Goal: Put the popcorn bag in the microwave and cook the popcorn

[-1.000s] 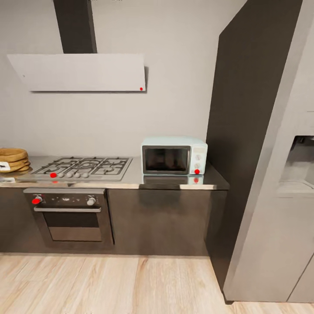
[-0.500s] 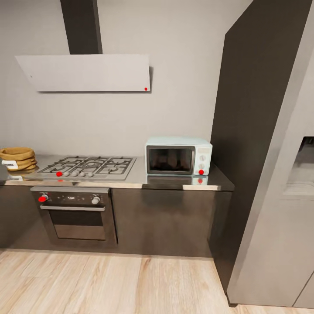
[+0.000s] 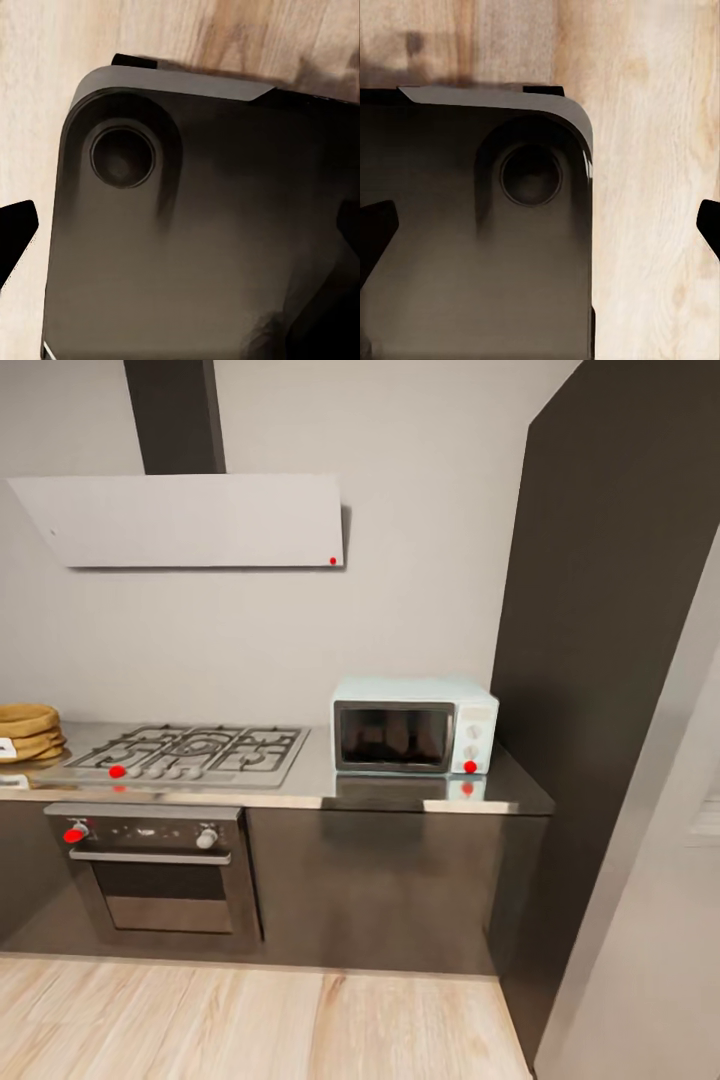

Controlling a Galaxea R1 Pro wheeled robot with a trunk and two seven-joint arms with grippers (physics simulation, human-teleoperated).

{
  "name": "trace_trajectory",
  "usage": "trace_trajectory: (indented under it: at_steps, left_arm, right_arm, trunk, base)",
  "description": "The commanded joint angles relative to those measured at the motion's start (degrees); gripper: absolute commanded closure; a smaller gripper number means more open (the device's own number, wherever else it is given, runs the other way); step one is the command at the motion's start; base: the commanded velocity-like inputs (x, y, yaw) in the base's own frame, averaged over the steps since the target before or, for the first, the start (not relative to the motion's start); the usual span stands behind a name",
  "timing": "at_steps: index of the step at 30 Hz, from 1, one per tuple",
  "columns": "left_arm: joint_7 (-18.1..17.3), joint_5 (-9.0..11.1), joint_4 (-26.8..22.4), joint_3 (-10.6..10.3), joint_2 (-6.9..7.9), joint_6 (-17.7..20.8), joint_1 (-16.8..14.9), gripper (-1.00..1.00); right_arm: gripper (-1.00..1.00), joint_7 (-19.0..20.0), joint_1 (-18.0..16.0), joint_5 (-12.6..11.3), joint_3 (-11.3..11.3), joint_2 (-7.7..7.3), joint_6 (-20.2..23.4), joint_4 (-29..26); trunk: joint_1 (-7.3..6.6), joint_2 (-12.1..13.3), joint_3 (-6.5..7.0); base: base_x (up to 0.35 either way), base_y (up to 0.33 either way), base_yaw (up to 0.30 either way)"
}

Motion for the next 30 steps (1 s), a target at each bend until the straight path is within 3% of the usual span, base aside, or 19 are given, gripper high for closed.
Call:
trace_trajectory:
  at_steps: [1,9,19,30]
  left_arm:
    - [-0.01,0.39,-0.01,0.07,-0.01,-0.08,-0.01,-1.0]
    - [-0.01,0.39,-0.01,0.07,-0.01,-0.08,-0.01,-1.0]
    - [0.02,0.45,-0.01,0.07,-0.01,-0.08,-0.01,-1.0]
    - [0.08,0.48,-0.09,0.07,-0.01,-0.08,-0.01,-1.0]
  right_arm:
    - [-1.0,-0.06,-0.02,-0.02,0.0,0.0,-0.26,0.06]
    - [-1.0,-0.07,-0.02,-0.05,0.0,-0.04,-0.26,0.06]
    - [-1.0,-0.07,-0.02,-0.2,-0.01,-0.02,-0.26,0.06]
    - [-1.0,-0.07,-0.02,-0.17,-0.06,-0.08,-0.26,0.06]
  trunk:
    - [0.04,-0.02,-0.04]
    - [0.04,-0.02,-0.04]
    - [0.04,-0.02,-0.04]
    - [0.04,-0.02,-0.04]
  base:
    - [0.321,0.0,0.0]
    - [0.321,0.0,-0.01]
    - [0.274,0.0,-0.205]
    - [0.074,0.0,-0.112]
